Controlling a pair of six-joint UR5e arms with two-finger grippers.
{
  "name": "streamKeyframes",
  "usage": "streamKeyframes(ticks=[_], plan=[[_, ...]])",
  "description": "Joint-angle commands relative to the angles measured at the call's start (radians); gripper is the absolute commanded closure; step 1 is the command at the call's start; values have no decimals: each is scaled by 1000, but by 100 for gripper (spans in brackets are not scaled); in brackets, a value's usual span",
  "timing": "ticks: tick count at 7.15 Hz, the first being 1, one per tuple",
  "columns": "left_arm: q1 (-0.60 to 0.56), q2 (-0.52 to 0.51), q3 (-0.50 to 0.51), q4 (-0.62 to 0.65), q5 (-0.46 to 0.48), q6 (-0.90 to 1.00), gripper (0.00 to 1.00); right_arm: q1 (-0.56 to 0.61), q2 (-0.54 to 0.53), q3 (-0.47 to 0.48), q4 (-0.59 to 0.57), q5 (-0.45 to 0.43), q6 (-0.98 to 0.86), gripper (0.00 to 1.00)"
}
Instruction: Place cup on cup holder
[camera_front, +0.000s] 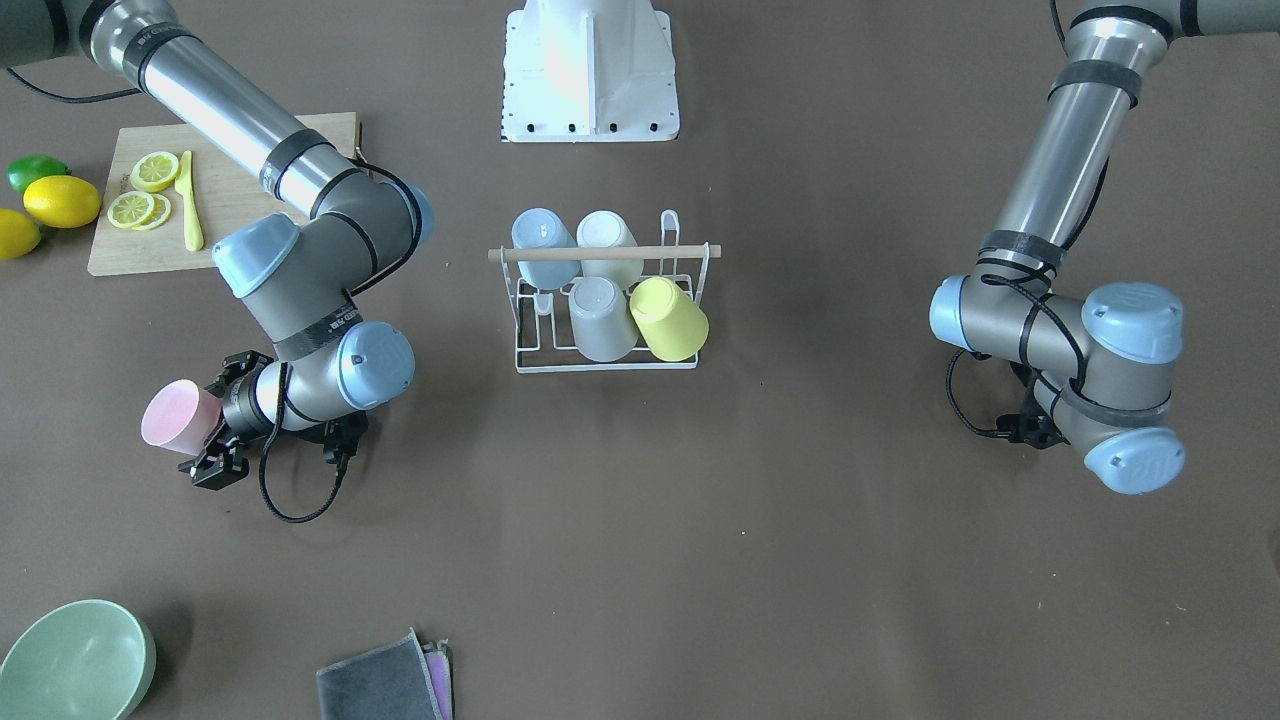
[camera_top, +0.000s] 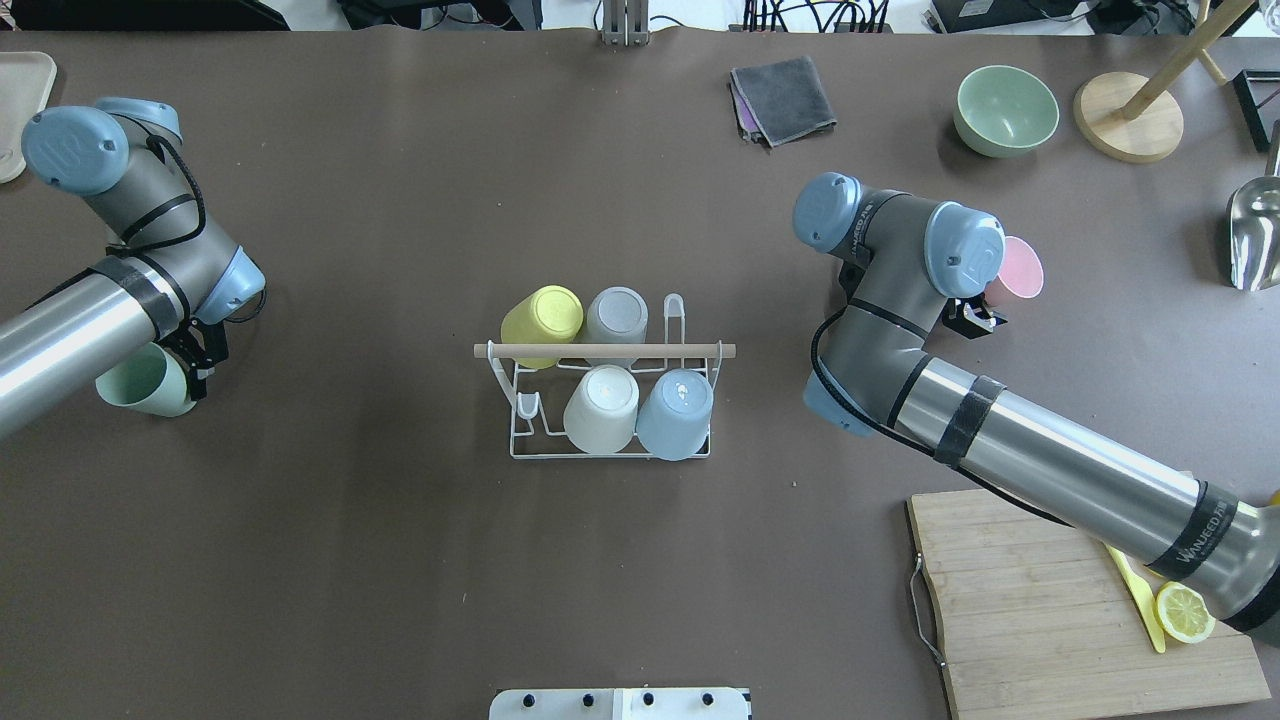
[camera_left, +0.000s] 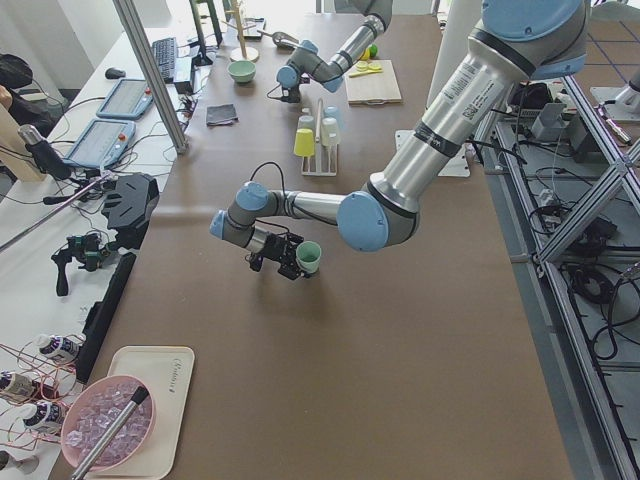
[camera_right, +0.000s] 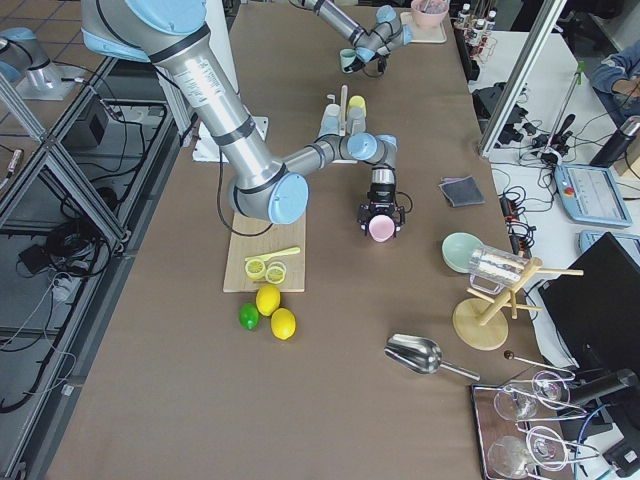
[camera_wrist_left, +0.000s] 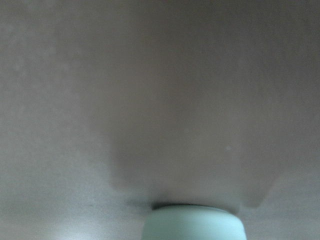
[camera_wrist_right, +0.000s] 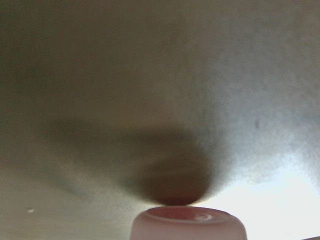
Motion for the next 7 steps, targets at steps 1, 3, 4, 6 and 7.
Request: streamKeyframes(ticks=[1, 3, 4, 6, 7], plan=[[0, 0, -3, 0, -7, 0, 3, 2, -2, 1, 2, 1, 0, 0], [2, 1, -6, 0, -20, 0, 3, 2, -8, 5, 2, 1, 0, 0], [2, 1, -7, 0, -20, 0, 4, 2, -11, 10, 2, 1, 0, 0], [6, 3, -15, 0, -19, 0, 30, 2, -17, 13, 15, 1, 0, 1], [11, 5, -16, 0, -13, 0, 44, 4, -31, 36, 15, 1, 3, 6]])
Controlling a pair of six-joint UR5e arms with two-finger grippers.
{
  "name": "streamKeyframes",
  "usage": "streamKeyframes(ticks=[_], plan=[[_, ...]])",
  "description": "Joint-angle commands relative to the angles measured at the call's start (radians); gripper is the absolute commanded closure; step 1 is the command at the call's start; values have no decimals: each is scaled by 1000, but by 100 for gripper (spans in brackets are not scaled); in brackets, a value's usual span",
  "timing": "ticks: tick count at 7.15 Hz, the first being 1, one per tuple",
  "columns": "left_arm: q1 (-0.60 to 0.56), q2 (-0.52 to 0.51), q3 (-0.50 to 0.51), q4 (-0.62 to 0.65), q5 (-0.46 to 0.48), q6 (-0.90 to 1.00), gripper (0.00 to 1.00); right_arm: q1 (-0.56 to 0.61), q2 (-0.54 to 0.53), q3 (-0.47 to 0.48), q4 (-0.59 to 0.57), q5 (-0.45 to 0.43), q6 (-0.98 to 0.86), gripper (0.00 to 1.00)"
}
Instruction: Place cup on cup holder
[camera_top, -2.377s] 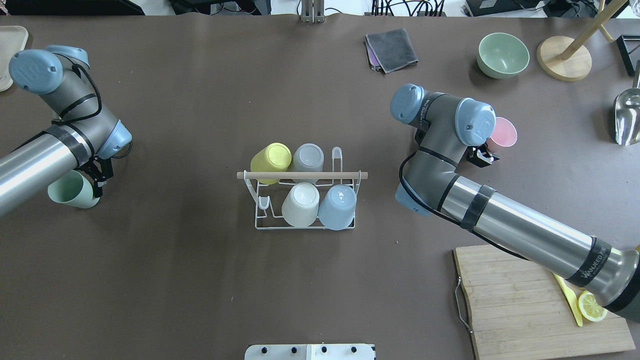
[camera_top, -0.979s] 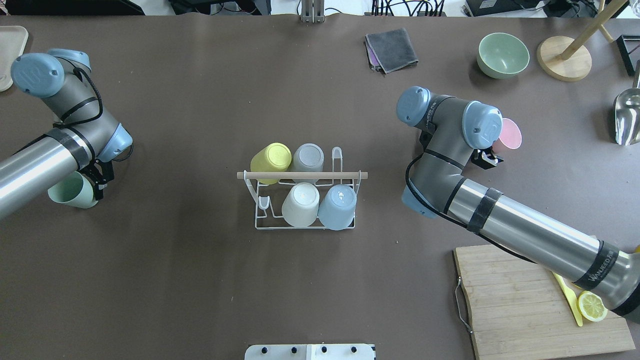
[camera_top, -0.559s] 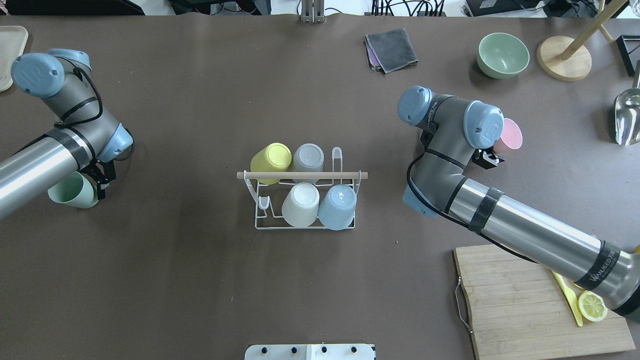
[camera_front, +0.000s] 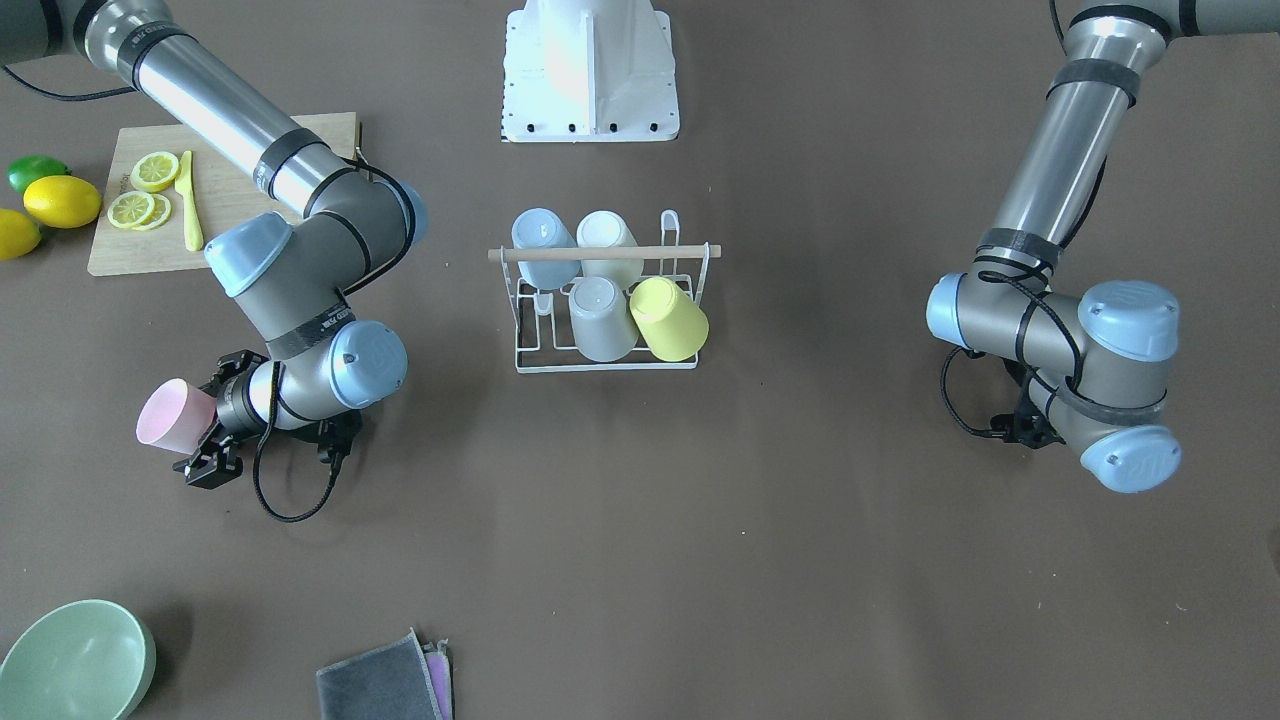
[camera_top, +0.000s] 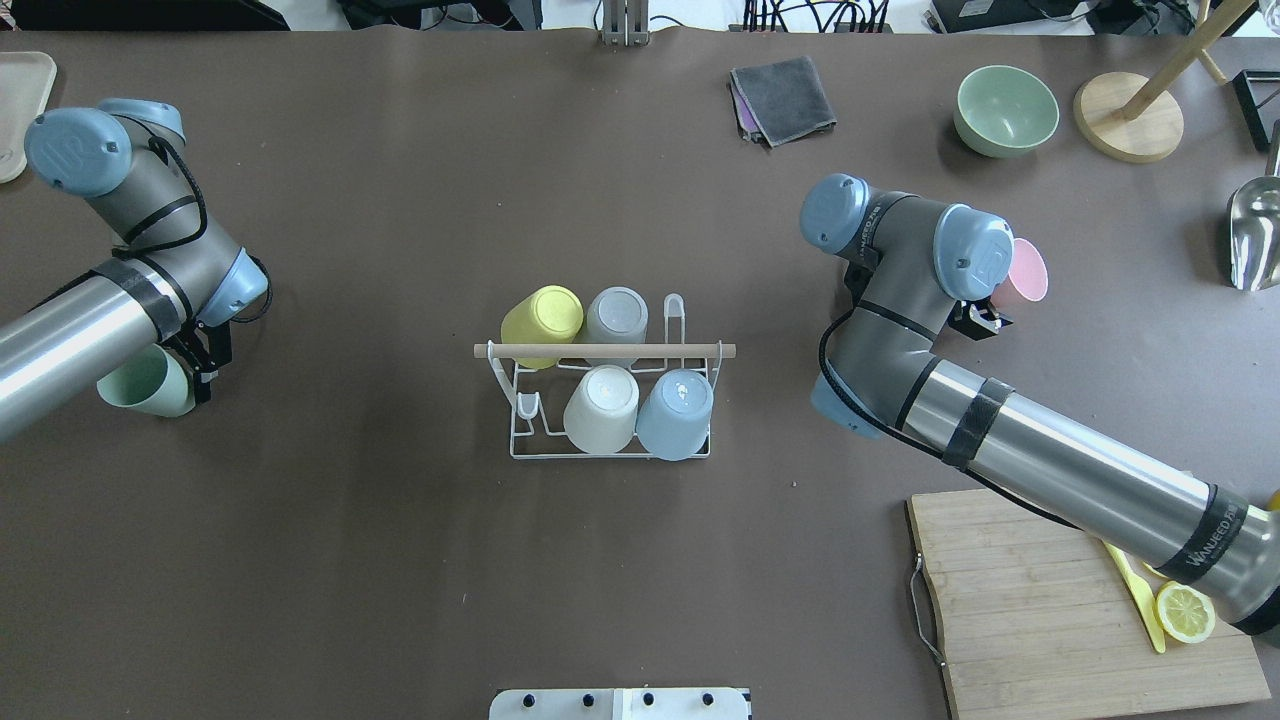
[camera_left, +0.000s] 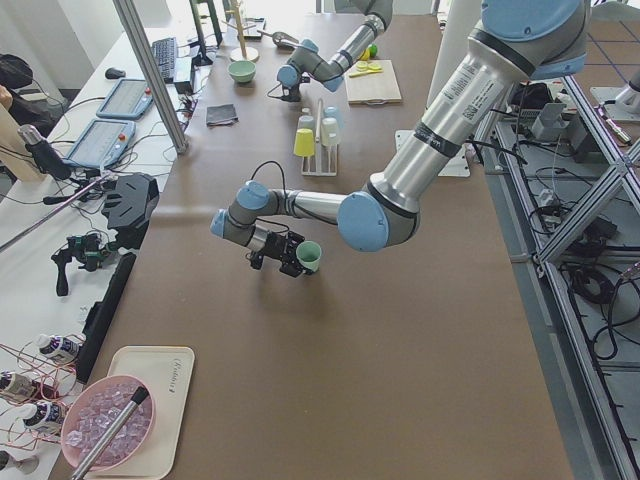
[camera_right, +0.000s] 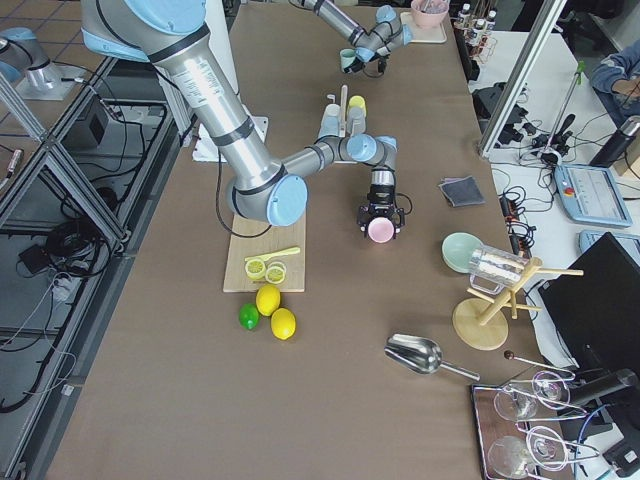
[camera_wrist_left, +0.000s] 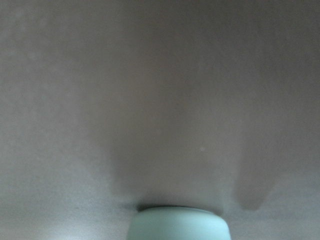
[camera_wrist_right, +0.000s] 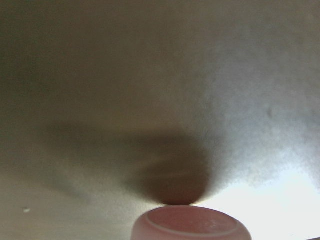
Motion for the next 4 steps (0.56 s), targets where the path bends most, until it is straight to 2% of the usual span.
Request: streamKeyframes(ticks=[1, 2, 3, 4], plan=[[7, 3, -5, 2, 5, 0, 71, 0, -26, 40, 5, -2, 16, 55], [5, 11, -28, 8, 8, 0, 95, 0, -24, 45, 3, -3, 18, 100], [2, 18, -55, 21, 11, 0, 100, 1, -24, 46, 3, -3, 16, 100], [3, 18, -92, 70, 14, 0, 100, 8, -23, 46, 2, -3, 15, 100]])
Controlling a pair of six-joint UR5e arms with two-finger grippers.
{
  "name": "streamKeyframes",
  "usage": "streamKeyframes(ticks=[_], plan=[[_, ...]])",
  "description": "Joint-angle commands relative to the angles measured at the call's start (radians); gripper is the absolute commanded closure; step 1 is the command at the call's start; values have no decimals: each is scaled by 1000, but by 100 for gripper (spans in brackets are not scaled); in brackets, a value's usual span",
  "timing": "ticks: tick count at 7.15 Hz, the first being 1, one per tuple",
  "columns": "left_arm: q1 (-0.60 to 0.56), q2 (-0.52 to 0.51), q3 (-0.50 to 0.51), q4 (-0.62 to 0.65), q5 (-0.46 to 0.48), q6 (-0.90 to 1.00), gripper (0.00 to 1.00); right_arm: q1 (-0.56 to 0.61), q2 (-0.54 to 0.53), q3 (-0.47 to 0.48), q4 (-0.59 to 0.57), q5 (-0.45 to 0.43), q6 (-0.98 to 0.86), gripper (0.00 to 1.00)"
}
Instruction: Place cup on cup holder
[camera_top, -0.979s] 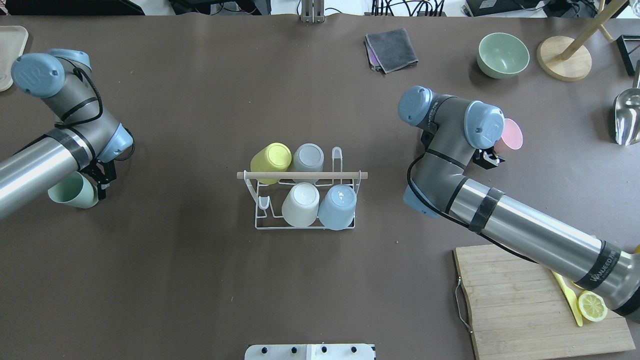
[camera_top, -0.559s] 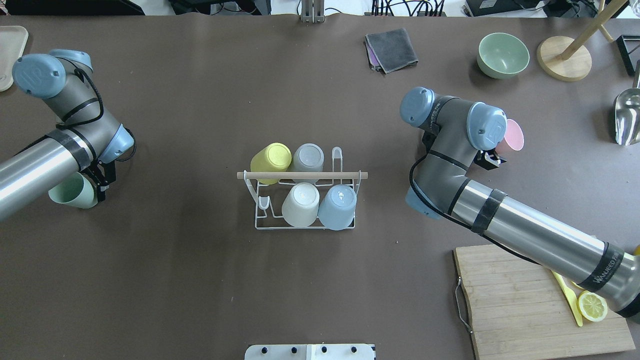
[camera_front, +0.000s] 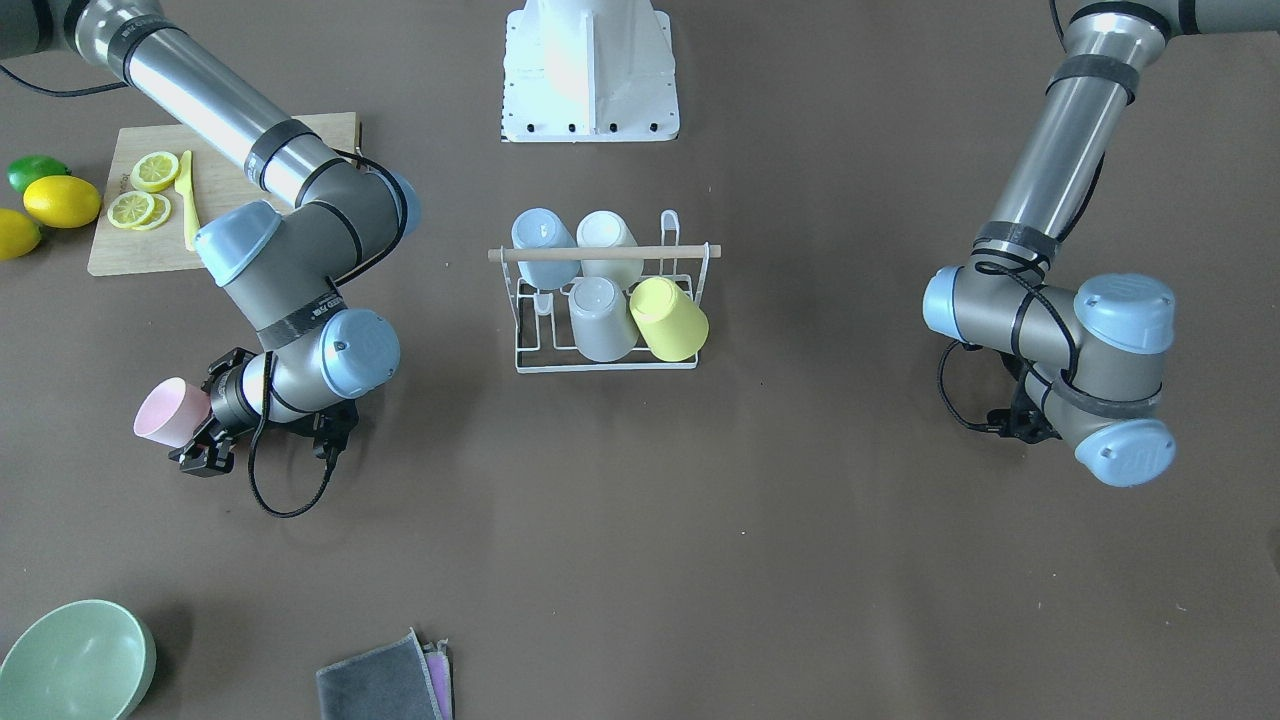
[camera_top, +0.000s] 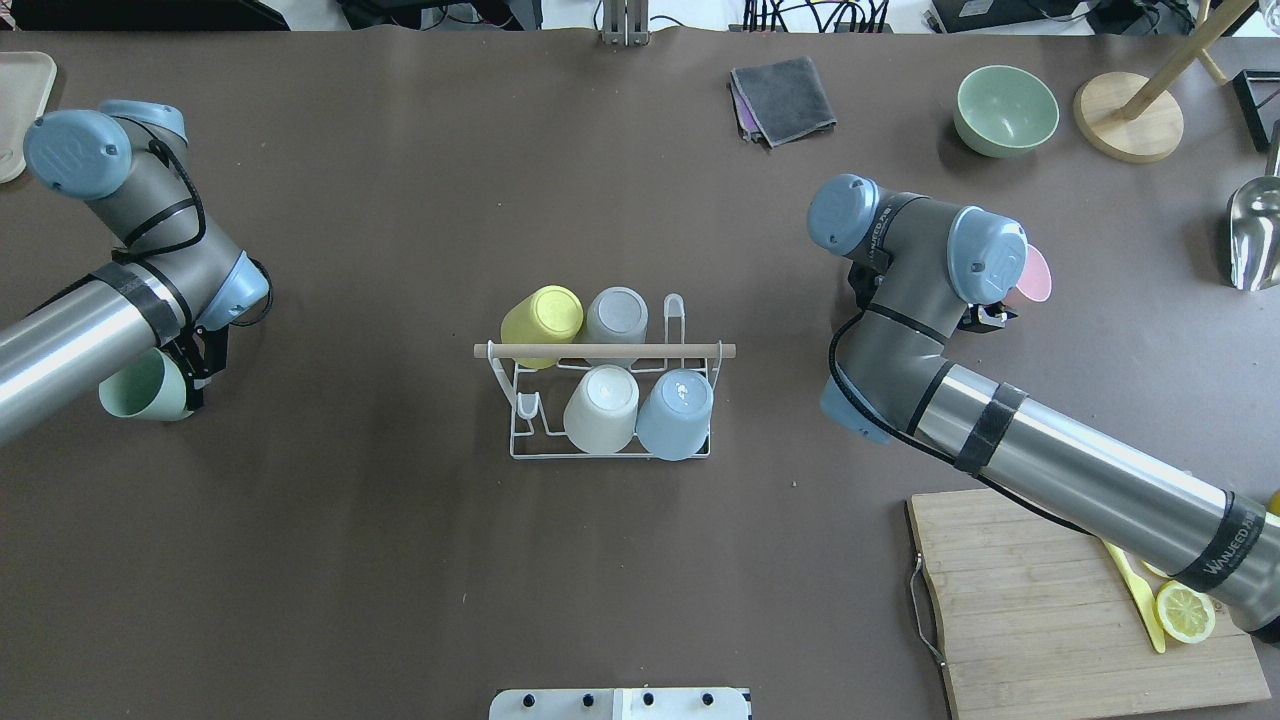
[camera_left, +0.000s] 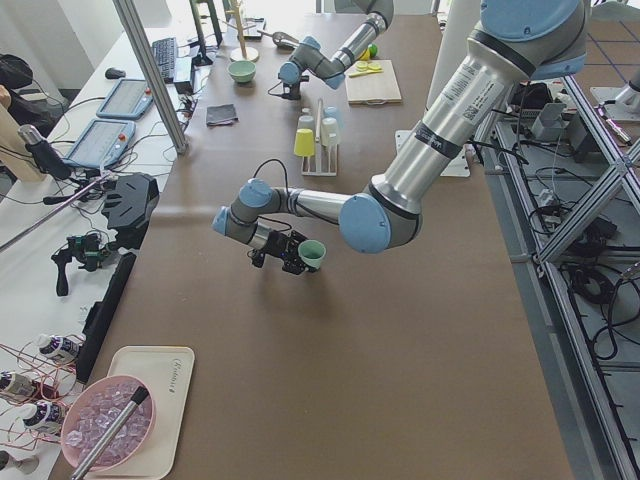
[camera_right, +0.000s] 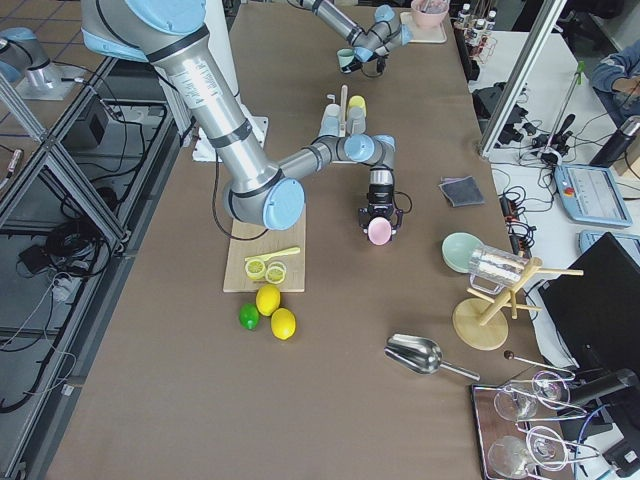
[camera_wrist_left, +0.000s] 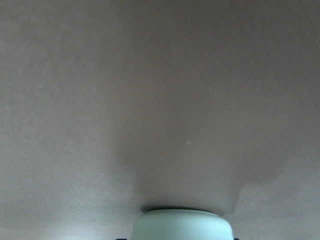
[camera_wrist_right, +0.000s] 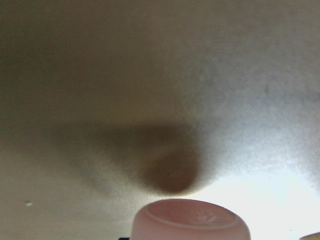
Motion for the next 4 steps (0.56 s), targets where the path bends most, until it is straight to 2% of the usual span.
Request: streamKeyframes(ticks=[1, 3, 4], plan=[[-3, 5, -100, 87, 46, 2, 100, 17, 6, 2, -3, 0, -5, 100], [-14, 55, -293, 179, 76, 2, 100, 34, 13, 4, -6, 1, -10, 100], [-40, 65, -339, 215, 97, 2, 100, 43, 17, 2, -6, 3, -10, 100]])
